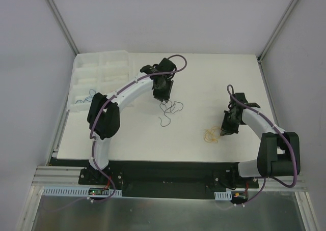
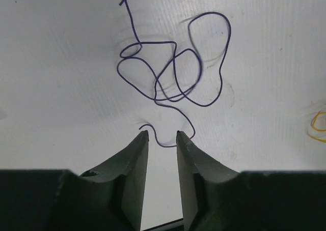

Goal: Untangle the cables

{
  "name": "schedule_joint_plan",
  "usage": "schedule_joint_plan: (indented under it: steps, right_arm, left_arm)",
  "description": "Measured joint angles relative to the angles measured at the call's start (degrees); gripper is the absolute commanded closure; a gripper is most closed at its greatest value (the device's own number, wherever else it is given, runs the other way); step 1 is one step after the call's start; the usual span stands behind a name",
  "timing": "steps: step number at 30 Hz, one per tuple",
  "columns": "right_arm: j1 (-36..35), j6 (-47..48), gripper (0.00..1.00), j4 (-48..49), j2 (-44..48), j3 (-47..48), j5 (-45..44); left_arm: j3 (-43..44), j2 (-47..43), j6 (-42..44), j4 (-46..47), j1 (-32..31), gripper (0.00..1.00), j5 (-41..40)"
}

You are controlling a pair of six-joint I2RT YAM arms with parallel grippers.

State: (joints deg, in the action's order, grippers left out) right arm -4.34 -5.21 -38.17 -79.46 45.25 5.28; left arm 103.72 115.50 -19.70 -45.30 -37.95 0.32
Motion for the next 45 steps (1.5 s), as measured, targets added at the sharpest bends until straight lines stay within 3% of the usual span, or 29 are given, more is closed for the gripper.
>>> schedule_joint_plan:
  steps: [3,4,5,6,14,21,25,27,32,39,45]
  right_arm:
    - [-0.02,0.20,0.98,0.04,-0.02,0.00,0.35]
    - [-0.02,0.22,0.98,0.04,-0.04,0.00,0.46]
    - [-0.02,0.24,0.98,0.07,-0.07,-0.02,0.61]
    - [-0.02,0.26,0.98,0.15,-0.11,-0.07,0.79]
    - [-0.04,0.37,0.98,0.48,-0.13,-0.48,1.68]
    - [-0.04,0.42,0.98,0.70,-0.13,-1.01,2.54]
    - [-0.04,0.44,0.98,0.68,-0.13,-1.03,2.78]
    - [-0.04,0.48,0.98,0.70,-0.13,-1.03,2.93]
    - [-0.04,0.66,0.98,0.72,-0.13,-1.03,3.10]
    - [-0.07,0.81,0.98,0.92,-0.81,-1.03,3.10]
    - [-1.64,0.98,0.98,1.53,-1.55,-1.03,2.56]
  left_arm:
    - [0.39,0.66,0.42,0.09,0.20,0.40,2.21]
    - [0.39,0.70,0.42,0.02,0.13,0.20,2.64]
    - [0.39,0.70,0.52,0.04,0.15,0.07,2.89]
    - [0.39,0.70,0.63,0.26,0.13,0.01,3.78]
    - [0.39,2.84,3.45,2.60,-0.28,0.01,6.73]
    - [5.64,13.64,8.90,3.43,-2.64,0.12,5.05]
    - [6.45,16.41,9.40,3.89,-3.37,0.31,4.90]
    - [6.45,16.41,9.44,4.07,-3.34,0.46,4.94]
    - [5.14,16.11,8.94,4.50,-3.32,0.97,2.95]
    - [-0.90,10.47,9.88,4.44,-3.17,1.00,-1.42]
    - [-4.57,-4.70,9.60,4.33,0.72,1.00,-2.19]
